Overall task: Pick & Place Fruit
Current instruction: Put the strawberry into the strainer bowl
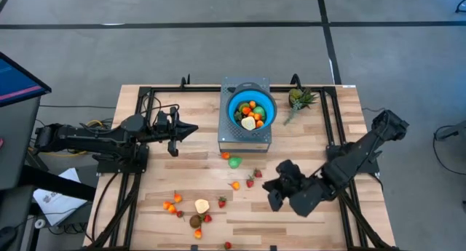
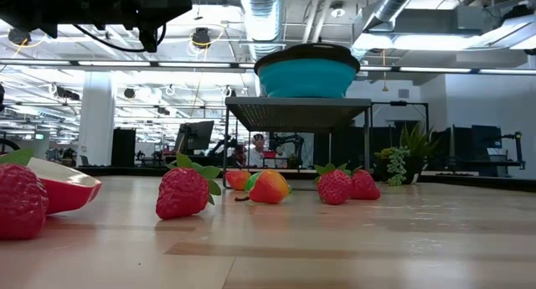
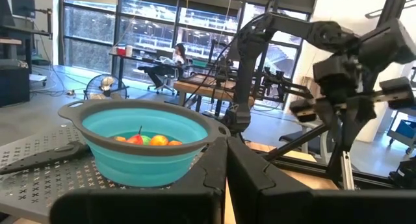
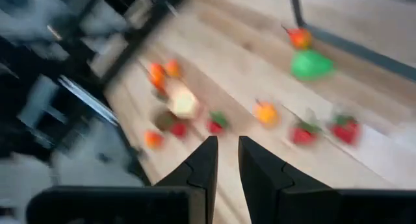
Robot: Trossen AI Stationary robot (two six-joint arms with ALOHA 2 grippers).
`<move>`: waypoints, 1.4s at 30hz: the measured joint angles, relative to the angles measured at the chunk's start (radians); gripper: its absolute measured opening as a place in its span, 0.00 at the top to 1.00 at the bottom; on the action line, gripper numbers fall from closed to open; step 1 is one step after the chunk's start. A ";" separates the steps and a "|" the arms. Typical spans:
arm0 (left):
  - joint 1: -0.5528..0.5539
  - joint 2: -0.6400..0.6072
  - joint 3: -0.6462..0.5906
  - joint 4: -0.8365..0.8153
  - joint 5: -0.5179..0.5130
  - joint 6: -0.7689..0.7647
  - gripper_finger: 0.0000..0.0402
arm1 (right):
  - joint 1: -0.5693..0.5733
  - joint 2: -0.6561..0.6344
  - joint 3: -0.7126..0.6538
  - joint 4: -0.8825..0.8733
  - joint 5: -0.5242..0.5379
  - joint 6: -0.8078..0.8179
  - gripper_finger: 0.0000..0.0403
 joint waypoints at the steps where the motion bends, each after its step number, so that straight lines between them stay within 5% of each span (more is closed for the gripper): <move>1: 0.000 0.000 0.000 0.000 0.000 0.000 1.00 | 0.003 0.005 0.003 -0.004 -0.024 0.011 0.86; 7: 0.000 0.000 0.000 0.000 0.000 0.000 1.00 | 0.000 0.029 0.005 -0.128 -0.198 0.083 0.86; 17: 0.000 0.000 0.000 0.000 0.000 0.000 1.00 | -0.083 0.132 0.004 -0.251 -0.259 0.130 0.86; 29: 0.000 0.000 0.000 0.000 0.000 0.000 1.00 | -0.214 0.311 0.003 -0.046 -0.349 -0.140 0.86; 34: 0.000 0.000 0.000 0.000 0.000 0.000 1.00 | -0.271 0.345 0.003 -0.010 -0.436 -0.120 0.86; 42: 0.000 0.000 0.000 0.000 0.000 0.000 1.00 | -0.310 0.329 0.004 -0.042 -0.413 -0.087 0.97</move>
